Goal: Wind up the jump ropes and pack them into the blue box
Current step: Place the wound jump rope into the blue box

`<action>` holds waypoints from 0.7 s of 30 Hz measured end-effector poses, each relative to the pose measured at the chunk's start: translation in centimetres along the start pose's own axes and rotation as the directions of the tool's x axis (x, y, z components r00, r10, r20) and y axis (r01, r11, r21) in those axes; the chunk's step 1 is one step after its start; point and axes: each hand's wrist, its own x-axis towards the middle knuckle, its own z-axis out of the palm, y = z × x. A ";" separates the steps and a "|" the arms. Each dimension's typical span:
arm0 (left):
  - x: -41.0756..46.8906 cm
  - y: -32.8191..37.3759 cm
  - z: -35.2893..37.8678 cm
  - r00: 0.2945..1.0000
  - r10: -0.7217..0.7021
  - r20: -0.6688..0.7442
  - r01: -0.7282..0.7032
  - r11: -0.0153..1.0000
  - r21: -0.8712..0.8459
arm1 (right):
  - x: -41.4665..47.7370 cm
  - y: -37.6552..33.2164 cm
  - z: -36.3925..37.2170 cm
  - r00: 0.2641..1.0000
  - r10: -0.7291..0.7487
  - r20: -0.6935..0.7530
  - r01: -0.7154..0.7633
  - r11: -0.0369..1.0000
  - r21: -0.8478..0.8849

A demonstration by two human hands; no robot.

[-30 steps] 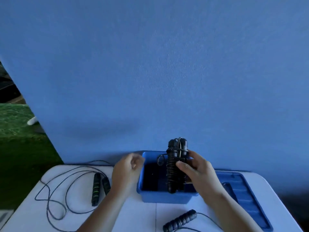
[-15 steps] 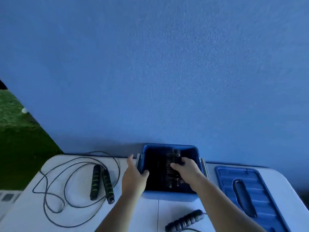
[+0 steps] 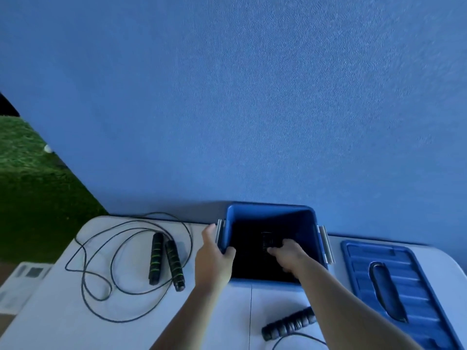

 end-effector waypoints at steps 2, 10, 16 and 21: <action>0.2 0.0 0.1 1.000 -0.005 0.003 0.005 1.000 0.002 | -0.6 -0.3 -0.2 0.999 -0.005 -0.037 0.003 0.997 -0.076; 1.3 0.8 -0.1 0.996 0.065 0.059 -0.069 0.995 0.073 | -3.6 -1.6 -2.1 0.986 -0.118 -0.114 0.087 0.965 -0.248; 0.3 3.8 -1.5 0.959 0.283 -0.012 -0.280 0.953 0.116 | -6.8 -2.3 -4.4 0.939 -0.269 -0.213 0.228 0.953 -0.200; -3.3 6.6 -1.9 0.862 0.507 0.001 -0.506 0.859 0.075 | -11.4 -0.1 -5.9 0.849 -0.395 -0.351 0.372 0.919 -0.133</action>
